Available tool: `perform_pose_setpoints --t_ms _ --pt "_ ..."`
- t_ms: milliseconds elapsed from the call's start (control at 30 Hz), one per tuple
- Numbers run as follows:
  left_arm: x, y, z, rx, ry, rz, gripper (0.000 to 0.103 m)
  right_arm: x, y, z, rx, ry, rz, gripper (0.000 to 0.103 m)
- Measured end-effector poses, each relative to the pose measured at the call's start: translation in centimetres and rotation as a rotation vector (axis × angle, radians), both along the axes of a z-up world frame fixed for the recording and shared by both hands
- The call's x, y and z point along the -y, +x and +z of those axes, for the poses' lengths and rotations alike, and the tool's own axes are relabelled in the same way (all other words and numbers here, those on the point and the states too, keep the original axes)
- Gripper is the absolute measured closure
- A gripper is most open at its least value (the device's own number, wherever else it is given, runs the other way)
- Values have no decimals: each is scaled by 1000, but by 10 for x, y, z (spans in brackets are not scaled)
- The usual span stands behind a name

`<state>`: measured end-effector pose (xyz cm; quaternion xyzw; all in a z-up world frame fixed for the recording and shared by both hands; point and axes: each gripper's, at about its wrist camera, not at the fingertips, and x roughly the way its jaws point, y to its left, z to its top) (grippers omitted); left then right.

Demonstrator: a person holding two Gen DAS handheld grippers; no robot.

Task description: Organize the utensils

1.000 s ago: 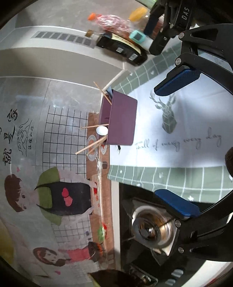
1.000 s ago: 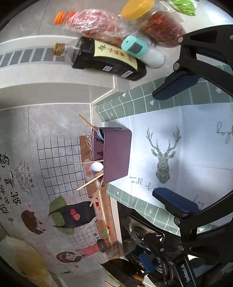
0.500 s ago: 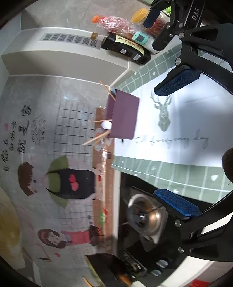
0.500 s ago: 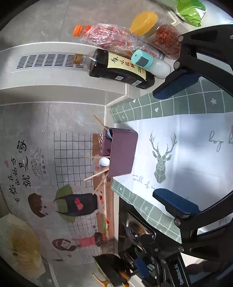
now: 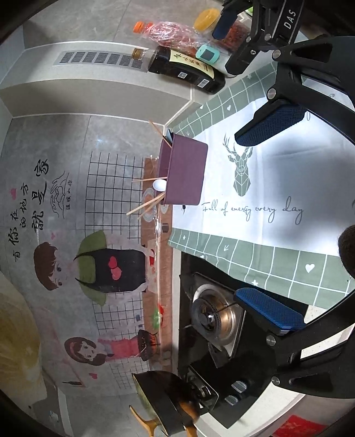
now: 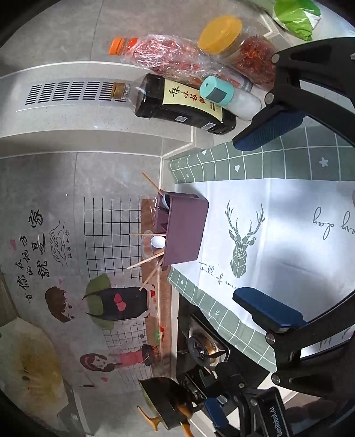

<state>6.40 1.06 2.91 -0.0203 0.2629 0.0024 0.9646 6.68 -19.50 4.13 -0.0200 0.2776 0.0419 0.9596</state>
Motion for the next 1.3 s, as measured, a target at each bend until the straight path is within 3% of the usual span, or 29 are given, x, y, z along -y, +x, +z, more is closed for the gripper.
perform_pose_setpoints --t_ms 1300 --pt "5 0 -1 -9 -2 -24 0 2 0 0 -6 19 0 2"
